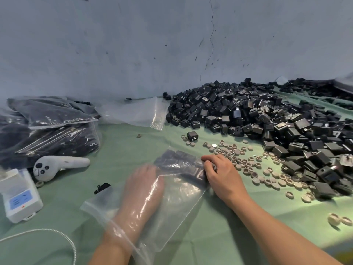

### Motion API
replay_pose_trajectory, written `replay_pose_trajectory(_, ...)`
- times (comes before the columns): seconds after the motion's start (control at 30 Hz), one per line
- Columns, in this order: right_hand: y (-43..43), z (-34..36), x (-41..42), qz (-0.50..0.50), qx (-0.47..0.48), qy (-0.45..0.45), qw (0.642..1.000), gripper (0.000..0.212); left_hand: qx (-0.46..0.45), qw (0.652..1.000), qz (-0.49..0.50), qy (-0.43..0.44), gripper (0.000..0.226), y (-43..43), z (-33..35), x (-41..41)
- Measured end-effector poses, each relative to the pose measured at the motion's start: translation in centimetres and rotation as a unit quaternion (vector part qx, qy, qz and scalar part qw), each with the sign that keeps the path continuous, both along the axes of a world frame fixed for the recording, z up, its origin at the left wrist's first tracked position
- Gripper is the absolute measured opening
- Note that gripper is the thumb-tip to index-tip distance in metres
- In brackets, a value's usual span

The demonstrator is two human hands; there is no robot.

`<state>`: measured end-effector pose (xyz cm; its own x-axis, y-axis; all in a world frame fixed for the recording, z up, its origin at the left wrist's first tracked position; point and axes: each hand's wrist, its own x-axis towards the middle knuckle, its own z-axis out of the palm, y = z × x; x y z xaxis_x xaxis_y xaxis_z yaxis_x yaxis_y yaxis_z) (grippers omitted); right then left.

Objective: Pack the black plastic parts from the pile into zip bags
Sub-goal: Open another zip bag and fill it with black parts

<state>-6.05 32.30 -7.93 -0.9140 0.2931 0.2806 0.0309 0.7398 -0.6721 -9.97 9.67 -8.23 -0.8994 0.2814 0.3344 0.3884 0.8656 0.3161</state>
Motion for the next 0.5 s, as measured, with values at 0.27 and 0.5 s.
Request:
replay_pose_trajectory(0.27,0.2,-0.1,0.0,-0.017,0.004,0.007,1.0,0.038,0.019,0.999,-0.032,-0.012,0.03,2.5,-0.7,-4.0)
replay_pose_trajectory(0.5,0.0,-0.1,0.2,-0.013,0.019,0.002,1.0,0.042,0.191,0.966,-0.092,-0.151,0.027,-2.0,1.6,1.1)
